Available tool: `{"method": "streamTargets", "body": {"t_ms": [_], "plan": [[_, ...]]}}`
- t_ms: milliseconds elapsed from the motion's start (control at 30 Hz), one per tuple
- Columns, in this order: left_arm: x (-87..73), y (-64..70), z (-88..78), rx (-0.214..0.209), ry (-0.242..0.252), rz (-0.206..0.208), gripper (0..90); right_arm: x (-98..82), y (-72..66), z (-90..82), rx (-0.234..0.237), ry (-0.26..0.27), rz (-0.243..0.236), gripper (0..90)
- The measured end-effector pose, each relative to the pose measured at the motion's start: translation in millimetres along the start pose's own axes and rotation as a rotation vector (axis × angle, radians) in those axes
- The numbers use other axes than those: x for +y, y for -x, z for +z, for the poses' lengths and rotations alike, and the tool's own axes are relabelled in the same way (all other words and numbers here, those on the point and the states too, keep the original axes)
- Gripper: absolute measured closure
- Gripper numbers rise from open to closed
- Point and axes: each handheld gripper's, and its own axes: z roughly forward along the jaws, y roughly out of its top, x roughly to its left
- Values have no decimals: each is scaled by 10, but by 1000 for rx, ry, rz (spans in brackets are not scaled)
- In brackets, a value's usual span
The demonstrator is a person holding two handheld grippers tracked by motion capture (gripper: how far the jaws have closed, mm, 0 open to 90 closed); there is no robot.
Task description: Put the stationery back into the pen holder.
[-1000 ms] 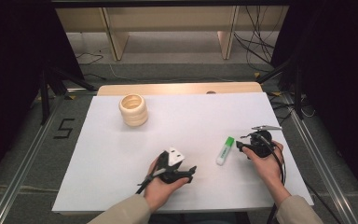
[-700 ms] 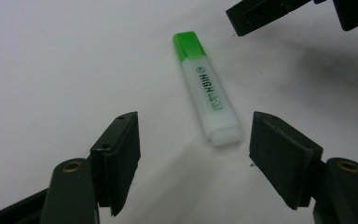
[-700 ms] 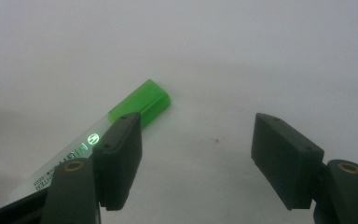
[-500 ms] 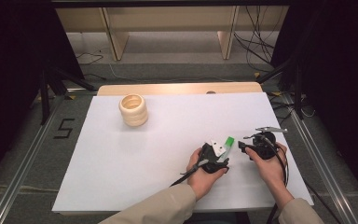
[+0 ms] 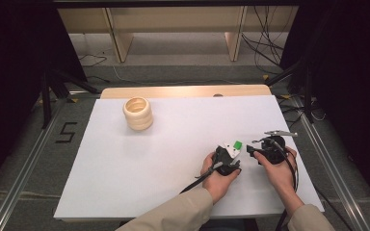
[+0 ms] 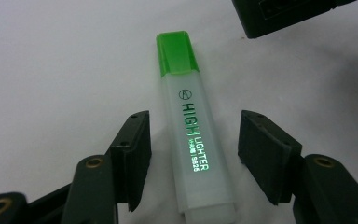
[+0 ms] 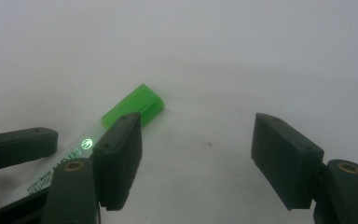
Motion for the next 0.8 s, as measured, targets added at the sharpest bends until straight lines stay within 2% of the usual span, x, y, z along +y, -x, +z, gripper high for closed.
{"method": "streamTargets", "body": {"t_ms": [333, 800], "plan": [[20, -33, 24, -12, -8, -15, 497, 0, 4, 3, -2, 0, 0, 337], [38, -65, 38, -18, -14, -6, 579, 1, 18, -7, -7, 9, 13, 293]]}}
